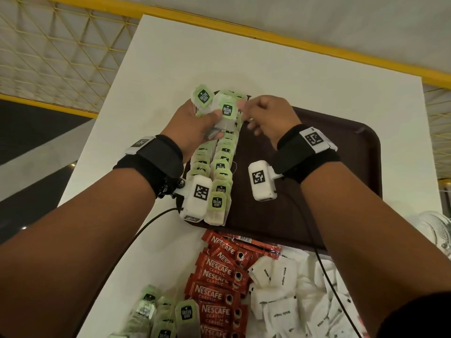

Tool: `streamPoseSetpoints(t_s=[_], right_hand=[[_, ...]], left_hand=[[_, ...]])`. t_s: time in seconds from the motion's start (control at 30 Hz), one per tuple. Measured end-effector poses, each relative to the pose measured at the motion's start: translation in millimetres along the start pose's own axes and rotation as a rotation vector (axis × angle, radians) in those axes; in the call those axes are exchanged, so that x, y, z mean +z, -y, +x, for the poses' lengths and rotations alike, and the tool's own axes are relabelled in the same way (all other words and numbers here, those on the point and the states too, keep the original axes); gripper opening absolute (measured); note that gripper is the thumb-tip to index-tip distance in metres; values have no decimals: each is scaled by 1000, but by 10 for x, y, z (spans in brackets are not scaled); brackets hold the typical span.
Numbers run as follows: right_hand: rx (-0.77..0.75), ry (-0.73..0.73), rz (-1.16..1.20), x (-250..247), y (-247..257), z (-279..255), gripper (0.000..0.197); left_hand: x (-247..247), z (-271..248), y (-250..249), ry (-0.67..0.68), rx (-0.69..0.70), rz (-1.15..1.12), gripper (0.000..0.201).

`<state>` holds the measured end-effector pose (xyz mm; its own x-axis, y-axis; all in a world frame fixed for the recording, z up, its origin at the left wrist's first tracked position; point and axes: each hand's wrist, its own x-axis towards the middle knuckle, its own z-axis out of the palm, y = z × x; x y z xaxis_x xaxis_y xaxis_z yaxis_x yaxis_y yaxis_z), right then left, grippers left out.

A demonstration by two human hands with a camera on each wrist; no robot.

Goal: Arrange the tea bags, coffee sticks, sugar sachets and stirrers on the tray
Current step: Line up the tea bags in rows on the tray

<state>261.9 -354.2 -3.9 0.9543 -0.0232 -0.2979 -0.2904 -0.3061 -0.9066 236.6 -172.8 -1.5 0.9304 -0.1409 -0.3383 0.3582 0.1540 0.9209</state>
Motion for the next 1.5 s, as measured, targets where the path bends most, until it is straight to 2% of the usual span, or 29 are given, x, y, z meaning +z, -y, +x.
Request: streamPoseSetpoints(t_s=[0.1,0.17,0.27,0.4,0.6,0.7,0.8,0.93,1.03,1.1,1.17,1.23,1.4,1.5], right_hand=[[-40,56,24,89,-6,-82,15],[-46,32,62,77,-32,-79,10],[3,-27,90,-25,-116,-30,12],[104,-79,-35,-147,-247,94,15],[103,-192,-102,-105,-271,236,9],[173,-220,-224,-97,-280,312,20],[211,-220,-352,-103,-259,356,32],[161,-261,-458,-138,-226,321,40],[68,-278,-307,-145,-172,200,35],[17,-148,-137,-96,-90,64,32],[-2,11,-8,-29,-29,-58,21],[-11,84,49,20,-37,-105,13],[88,24,228,-37,-140,-76,16],[117,-35,186,-134,-224,-31,10]], left_hand=[[91,11,-4,13,11,52,30],[112,22,-6,-5,13,56,31],[76,32,-13,-39,6,13,32],[-18,37,-17,-72,3,-33,32],[-66,27,-11,-63,-13,-52,28],[-76,26,-10,-43,-19,-51,22],[-93,27,-6,-48,-34,-51,27],[-77,17,5,-20,-36,-36,24],[-35,18,18,7,-14,-24,31],[2,22,24,18,-6,-17,34],[50,26,22,22,-13,-4,36],[98,24,10,16,-30,16,34],[135,6,-12,68,-80,-9,31],[91,-4,-20,28,-81,-7,36]])
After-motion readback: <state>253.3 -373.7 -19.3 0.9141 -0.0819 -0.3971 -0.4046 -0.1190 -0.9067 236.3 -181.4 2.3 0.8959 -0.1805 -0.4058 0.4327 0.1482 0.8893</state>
